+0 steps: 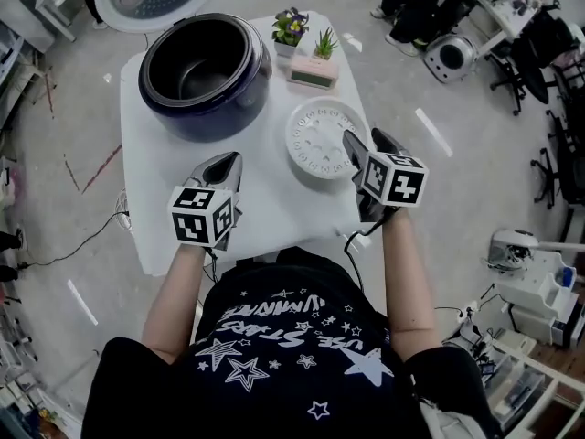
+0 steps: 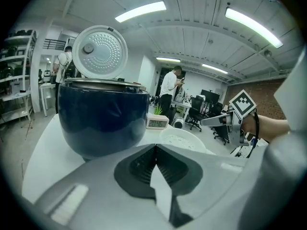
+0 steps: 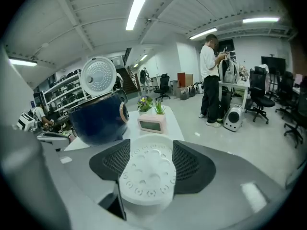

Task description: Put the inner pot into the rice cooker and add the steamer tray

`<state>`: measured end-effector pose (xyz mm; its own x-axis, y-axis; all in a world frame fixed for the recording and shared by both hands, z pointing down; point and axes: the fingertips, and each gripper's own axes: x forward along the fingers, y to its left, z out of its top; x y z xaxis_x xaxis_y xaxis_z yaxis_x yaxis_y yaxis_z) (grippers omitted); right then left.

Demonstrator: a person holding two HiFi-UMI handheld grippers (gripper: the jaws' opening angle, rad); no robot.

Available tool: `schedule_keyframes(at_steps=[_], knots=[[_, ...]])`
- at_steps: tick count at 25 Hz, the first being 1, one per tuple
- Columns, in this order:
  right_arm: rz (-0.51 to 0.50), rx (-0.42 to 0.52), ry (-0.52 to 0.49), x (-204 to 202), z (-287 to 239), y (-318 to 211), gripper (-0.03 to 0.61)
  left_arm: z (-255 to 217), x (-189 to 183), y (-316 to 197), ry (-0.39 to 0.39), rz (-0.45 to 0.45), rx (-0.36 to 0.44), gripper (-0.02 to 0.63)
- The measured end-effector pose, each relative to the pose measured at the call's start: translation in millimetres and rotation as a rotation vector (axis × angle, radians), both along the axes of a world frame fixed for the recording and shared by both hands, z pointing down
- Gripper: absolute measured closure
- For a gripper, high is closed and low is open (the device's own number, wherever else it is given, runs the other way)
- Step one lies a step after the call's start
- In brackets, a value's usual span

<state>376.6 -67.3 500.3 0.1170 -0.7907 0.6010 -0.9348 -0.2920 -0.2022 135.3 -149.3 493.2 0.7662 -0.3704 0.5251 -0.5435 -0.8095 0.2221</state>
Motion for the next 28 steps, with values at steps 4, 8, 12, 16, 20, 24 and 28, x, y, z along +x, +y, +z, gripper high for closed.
schedule_keyframes(at_steps=[4,8,12,16,20,24,28], knots=[[0.008,-0.044,-0.02,17,24,7,0.275,13,13,4,-0.032,0.003,-0.025,0.6],[-0.001,-0.088,-0.044,27,48,11,0.276,28,22,12,-0.065,0.001,-0.052,0.601],[-0.01,-0.124,-0.07,35,70,13,0.279,38,23,20,-0.093,-0.02,-0.075,0.601],[-0.018,-0.151,-0.076,48,88,8,0.291,48,25,22,-0.119,-0.039,-0.093,0.601],[-0.025,-0.185,-0.082,56,102,4,0.319,53,23,25,-0.137,-0.058,-0.107,0.601],[-0.022,-0.221,-0.086,59,112,2,0.359,56,22,28,-0.145,-0.067,-0.113,0.601],[0.003,-0.237,-0.087,63,118,2,0.414,57,17,28,-0.153,-0.081,-0.117,0.601]])
